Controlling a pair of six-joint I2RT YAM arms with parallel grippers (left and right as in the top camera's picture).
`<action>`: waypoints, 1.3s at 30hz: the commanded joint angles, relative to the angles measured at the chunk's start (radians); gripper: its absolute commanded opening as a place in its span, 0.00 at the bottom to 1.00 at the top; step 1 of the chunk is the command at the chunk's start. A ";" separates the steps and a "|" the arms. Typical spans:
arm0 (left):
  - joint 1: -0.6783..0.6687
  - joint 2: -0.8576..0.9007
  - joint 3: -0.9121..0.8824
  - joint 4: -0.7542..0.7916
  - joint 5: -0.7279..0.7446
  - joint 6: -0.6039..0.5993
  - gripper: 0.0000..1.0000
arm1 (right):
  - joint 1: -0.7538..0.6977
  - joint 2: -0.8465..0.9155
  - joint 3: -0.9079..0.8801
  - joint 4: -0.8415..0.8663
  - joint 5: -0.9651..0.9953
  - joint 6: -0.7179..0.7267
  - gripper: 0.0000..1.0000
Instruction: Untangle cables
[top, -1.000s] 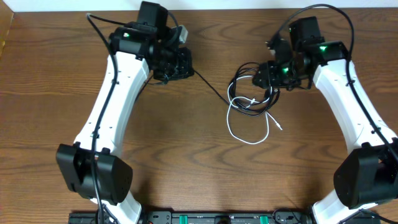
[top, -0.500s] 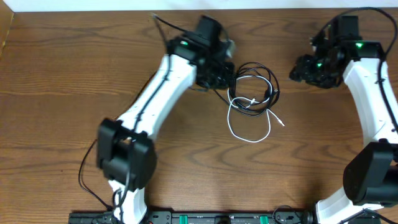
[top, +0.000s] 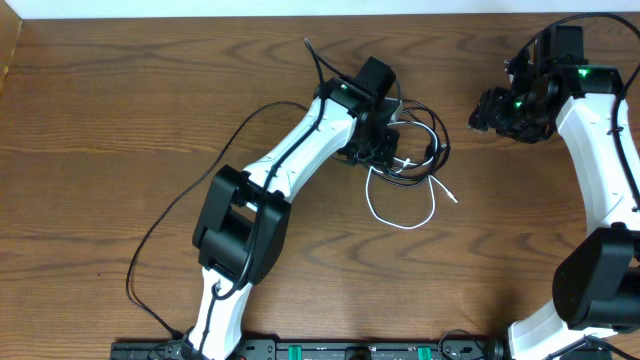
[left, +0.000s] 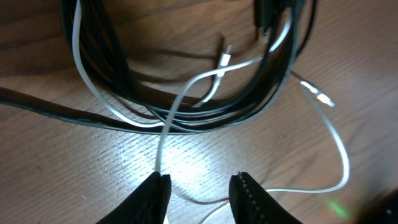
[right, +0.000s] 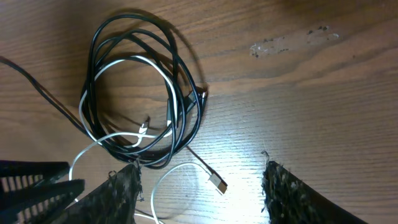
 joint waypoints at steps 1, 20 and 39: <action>-0.003 0.014 -0.003 -0.003 0.001 0.053 0.37 | 0.002 -0.029 0.006 -0.002 0.003 -0.012 0.61; -0.014 0.025 -0.003 0.038 -0.184 0.097 0.41 | 0.004 -0.029 0.000 -0.004 0.003 -0.015 0.61; -0.006 0.082 -0.002 0.038 -0.145 0.110 0.07 | 0.004 -0.029 0.000 -0.004 0.003 -0.031 0.61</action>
